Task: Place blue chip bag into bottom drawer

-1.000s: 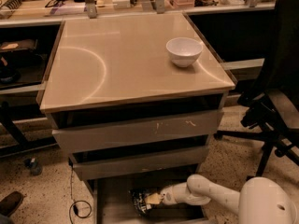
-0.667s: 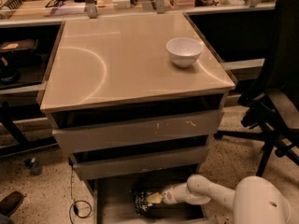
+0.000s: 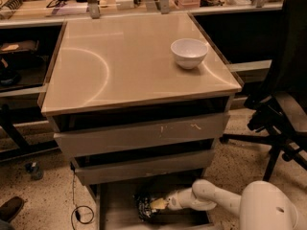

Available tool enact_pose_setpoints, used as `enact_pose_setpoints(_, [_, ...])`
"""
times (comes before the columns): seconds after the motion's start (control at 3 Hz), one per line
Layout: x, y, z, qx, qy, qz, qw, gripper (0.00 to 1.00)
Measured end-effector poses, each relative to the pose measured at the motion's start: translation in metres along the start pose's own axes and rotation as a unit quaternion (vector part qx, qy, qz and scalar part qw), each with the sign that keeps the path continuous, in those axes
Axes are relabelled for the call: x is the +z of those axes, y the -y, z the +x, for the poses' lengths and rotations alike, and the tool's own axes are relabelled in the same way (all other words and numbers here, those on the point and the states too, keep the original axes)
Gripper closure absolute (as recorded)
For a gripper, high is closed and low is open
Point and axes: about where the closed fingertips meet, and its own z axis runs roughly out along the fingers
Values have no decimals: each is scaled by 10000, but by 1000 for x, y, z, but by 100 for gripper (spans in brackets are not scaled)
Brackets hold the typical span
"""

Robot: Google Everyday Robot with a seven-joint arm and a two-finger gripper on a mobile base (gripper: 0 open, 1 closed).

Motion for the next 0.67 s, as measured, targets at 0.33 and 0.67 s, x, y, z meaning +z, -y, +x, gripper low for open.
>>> enact_pose_setpoints(0.33, [0, 0, 0, 0, 0, 0, 10000, 58])
enact_pose_setpoints(0.67, [0, 0, 0, 0, 0, 0, 10000, 35])
